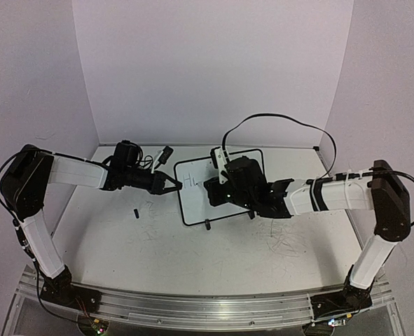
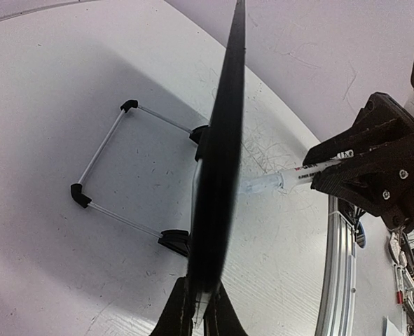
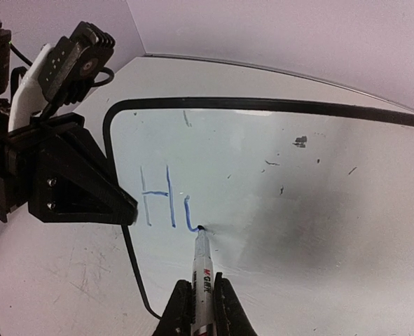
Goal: Write a sentence on the whiteboard
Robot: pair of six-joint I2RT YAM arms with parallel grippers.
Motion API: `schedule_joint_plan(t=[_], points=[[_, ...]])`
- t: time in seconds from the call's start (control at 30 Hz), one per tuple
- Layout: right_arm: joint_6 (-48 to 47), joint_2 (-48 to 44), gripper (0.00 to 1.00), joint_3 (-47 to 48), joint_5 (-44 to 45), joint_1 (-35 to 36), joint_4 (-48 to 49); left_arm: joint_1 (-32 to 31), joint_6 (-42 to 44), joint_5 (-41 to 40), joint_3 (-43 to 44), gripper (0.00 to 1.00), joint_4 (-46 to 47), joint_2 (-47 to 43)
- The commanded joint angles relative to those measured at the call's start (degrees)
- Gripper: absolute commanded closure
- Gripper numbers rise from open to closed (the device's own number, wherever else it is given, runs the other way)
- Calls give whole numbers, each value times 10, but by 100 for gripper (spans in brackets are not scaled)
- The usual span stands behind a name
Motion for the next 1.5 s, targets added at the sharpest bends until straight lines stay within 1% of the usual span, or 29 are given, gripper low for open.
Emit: schedule_joint_plan(t=[0.0,0.43,1.47], points=[[10,-27,100,0,38,-12,13,5,1,-6,2,100,-20,-27],[-7,-19,100,15,10,-12,30,5,1,-8,2,100,-20,-29],[-5,-9,100,31,-6,-13,36,5,1,-5,4,100,-20,-26]])
